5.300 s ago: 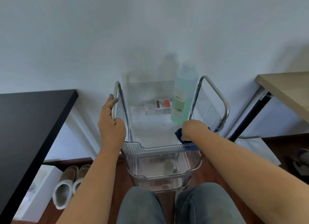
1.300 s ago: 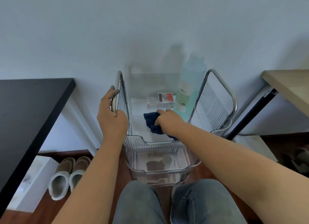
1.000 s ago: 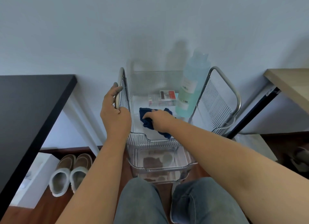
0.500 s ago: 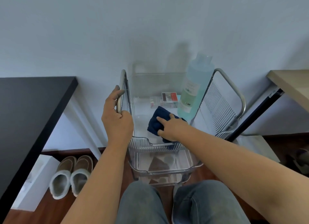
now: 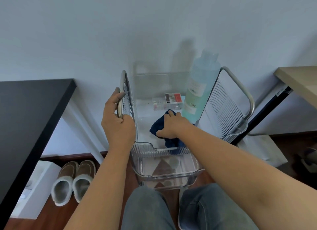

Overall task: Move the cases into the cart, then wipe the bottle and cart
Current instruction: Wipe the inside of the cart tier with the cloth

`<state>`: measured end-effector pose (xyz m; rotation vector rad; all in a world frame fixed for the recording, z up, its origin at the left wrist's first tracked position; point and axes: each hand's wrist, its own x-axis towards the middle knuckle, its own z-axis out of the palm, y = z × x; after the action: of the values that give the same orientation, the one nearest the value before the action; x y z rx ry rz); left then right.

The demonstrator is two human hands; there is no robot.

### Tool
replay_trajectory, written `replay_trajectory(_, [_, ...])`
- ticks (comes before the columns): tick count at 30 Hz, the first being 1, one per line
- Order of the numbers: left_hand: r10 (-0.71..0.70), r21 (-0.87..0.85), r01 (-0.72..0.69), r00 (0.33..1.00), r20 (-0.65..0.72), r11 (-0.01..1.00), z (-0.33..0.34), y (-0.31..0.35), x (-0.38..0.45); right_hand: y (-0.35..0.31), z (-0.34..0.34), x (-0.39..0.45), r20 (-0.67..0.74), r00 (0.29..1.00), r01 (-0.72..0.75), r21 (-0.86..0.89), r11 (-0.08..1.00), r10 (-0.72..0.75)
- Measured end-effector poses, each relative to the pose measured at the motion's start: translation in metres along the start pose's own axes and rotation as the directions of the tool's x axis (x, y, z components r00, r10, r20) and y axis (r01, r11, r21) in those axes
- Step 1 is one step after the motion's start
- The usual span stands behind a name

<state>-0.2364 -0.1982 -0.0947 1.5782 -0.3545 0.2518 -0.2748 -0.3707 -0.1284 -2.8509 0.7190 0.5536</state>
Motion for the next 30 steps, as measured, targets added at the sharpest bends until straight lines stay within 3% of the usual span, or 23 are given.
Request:
replay_trajectory(6, [0.002,-0.001,-0.002,1.000,-0.002,1.000,-0.001,-0.001,0.000,-0.002,0.002,0.001,-0.006,0.991,-0.133,-0.050,0.990,0.132])
replay_trajectory(14, [0.019,-0.009,-0.019,1.000,0.011,1.000,0.000,-0.003,0.002,-0.007,-0.002,0.014,0.033,0.969,-0.249,0.132,0.960,0.246])
replay_trajectory(30, [0.020,-0.010,-0.020,1.000,0.009,1.000,0.001,-0.003,0.002,-0.004,-0.005,0.015,-0.003,0.983,-0.179,0.165,0.970,0.182])
